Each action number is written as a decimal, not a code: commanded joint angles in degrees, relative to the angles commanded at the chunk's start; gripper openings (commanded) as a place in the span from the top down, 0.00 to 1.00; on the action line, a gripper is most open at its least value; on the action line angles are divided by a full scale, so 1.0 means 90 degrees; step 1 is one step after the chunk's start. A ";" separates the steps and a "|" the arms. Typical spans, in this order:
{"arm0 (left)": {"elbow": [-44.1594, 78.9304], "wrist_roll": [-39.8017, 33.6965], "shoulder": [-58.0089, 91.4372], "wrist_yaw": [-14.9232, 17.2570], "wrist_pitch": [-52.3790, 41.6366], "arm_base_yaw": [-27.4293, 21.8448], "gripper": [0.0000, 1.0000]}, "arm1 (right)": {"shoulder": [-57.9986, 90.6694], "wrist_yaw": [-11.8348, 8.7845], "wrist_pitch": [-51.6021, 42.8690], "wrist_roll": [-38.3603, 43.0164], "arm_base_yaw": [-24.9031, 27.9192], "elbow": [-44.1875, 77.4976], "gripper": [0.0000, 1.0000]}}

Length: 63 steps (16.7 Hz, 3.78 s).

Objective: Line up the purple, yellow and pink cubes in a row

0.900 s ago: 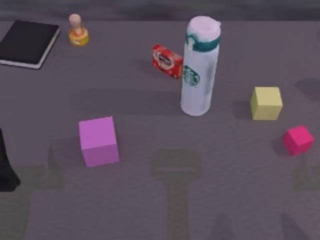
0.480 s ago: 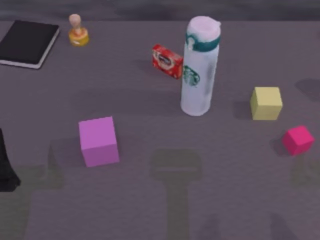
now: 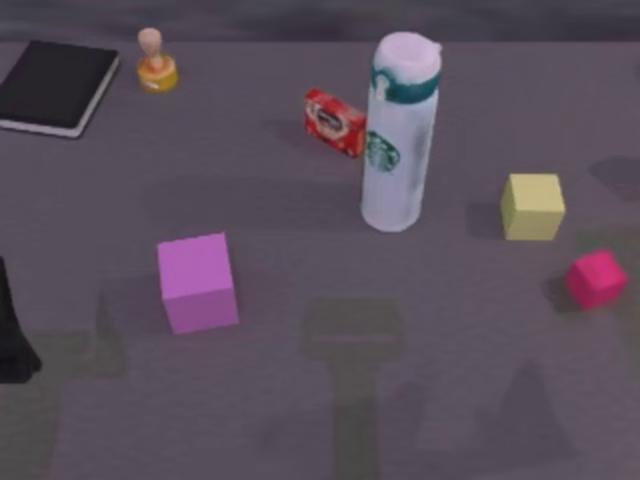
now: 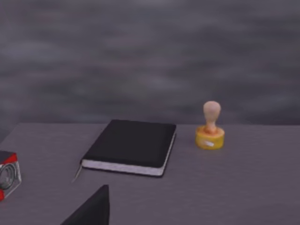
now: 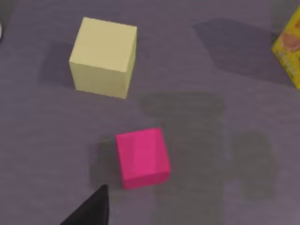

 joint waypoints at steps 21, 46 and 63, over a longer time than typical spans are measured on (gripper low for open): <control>0.0000 0.0000 0.0000 0.0000 0.0000 0.0000 0.00 | 0.6712 0.0010 -0.3406 -0.0636 0.0486 0.4789 0.00; 0.0000 0.0000 0.0000 0.0000 0.0000 0.0000 0.00 | 0.7569 0.0016 -0.1496 -0.0608 0.0519 0.3741 0.90; 0.0000 0.0000 0.0000 0.0000 0.0000 0.0000 0.00 | 0.6887 -0.0035 -0.2787 -0.0586 0.0548 0.4505 1.00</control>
